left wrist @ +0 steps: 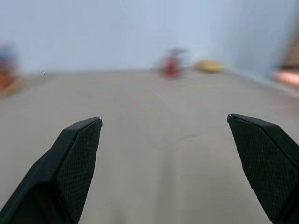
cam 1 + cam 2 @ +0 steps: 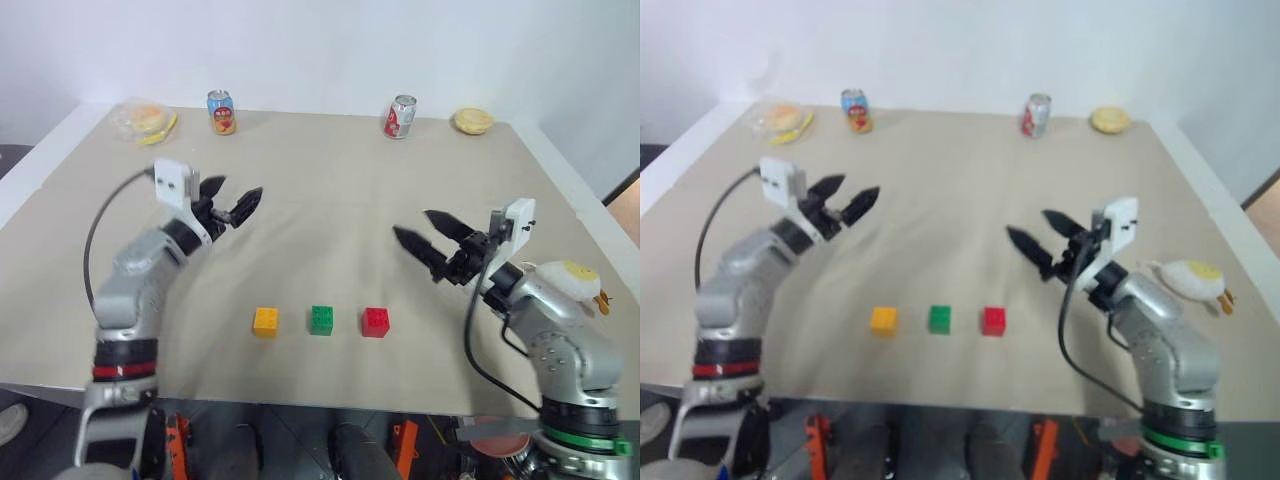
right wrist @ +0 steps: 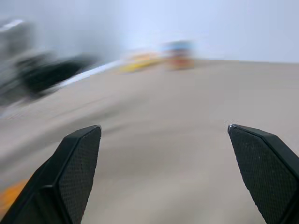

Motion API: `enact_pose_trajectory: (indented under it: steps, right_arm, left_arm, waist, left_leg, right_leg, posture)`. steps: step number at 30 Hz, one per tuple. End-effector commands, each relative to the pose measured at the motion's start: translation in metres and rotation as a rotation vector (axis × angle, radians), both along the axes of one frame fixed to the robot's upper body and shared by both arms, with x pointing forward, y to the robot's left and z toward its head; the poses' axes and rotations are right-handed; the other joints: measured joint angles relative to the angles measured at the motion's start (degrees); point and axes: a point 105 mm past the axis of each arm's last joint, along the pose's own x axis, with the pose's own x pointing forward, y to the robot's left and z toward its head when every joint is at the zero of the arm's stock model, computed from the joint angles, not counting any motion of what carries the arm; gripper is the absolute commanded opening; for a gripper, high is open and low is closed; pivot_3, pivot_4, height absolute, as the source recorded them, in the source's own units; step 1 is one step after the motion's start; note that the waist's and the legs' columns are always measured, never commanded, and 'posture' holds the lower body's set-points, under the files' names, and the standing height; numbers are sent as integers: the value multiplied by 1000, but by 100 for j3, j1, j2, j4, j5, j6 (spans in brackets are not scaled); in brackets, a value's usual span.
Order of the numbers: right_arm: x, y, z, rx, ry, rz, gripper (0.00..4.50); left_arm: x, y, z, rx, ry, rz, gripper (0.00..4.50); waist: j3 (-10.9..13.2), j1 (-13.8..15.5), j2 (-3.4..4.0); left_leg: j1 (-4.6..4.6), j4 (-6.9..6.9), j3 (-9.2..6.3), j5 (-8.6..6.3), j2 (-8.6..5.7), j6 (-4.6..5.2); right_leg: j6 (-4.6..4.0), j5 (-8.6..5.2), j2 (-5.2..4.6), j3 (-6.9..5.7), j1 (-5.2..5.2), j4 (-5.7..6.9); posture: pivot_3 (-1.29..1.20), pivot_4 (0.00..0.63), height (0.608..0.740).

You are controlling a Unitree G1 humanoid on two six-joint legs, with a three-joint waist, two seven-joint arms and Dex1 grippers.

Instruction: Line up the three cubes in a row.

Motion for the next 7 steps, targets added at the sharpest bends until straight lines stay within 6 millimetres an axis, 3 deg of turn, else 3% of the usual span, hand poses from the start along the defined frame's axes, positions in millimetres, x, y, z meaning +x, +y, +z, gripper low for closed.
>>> enact_pose_trajectory:
  steps: [1,3,7]
  right_arm:
    - [5,-39,-2,1,-60,-390,4500]
    - [4,-45,-12,5,-51,-503,4500]
    - [7,-38,-29,-48,-20,-596,4500]
  left_arm:
    - [-6,38,-1,94,-47,370,4446]
    - [-9,41,-11,114,-37,433,4446]
    - [-8,31,-27,124,-5,437,4446]
  waist:
    - [0,5,0]
    - [0,7,0]
    - [-1,15,0]
  left_leg:
    - [-2,-2,1,0,0,0]
    - [-6,-3,0,1,-1,-2]
    - [-3,-4,6,8,-8,-13]
  right_leg:
    - [0,0,0,2,-3,0]
    - [0,0,1,1,-7,0]
    - [6,4,-6,5,-3,-3]
  posture:
    - [0,150,733]
    - [0,150,733]
    - [0,150,733]
